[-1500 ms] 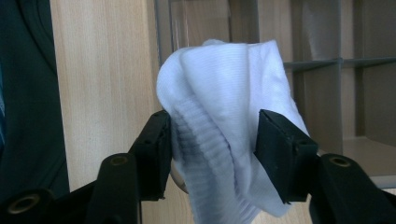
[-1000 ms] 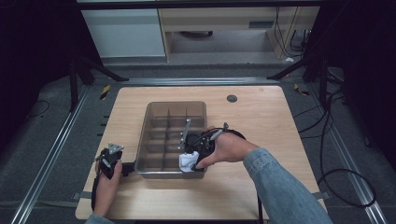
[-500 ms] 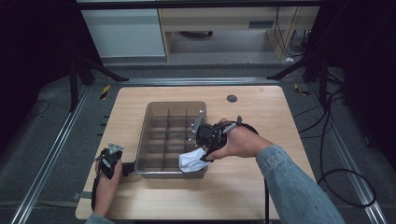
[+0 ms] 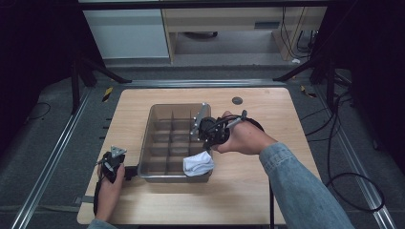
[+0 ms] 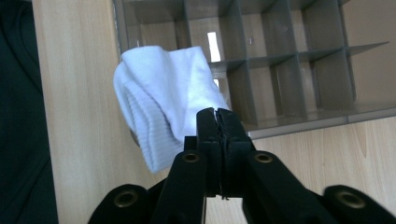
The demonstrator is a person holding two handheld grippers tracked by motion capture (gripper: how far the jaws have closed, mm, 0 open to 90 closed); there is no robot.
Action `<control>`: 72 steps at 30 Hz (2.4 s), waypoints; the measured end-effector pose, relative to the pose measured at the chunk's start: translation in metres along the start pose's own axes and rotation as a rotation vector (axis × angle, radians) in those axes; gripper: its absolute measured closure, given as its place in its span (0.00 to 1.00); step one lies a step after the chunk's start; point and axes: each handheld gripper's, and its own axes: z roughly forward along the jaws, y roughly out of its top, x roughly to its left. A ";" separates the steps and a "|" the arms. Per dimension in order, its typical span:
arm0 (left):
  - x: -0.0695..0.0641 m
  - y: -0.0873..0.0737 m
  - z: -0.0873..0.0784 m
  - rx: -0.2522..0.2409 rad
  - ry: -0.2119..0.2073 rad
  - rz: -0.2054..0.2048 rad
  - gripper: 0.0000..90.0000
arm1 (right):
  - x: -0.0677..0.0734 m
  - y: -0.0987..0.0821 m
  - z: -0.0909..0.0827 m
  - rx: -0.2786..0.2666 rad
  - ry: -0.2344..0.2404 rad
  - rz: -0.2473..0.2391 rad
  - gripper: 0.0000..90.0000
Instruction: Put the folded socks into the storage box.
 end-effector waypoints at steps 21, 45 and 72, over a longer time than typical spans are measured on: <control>0.000 0.000 0.000 0.000 -0.002 0.000 0.00 | -0.001 0.018 0.042 0.030 0.062 -0.014 1.00; 0.000 0.000 0.000 -0.001 -0.001 0.000 0.00 | 0.008 0.009 0.082 0.070 0.124 0.002 1.00; 0.000 0.000 0.000 -0.001 -0.001 0.000 0.00 | 0.012 0.007 0.106 0.137 0.140 0.005 1.00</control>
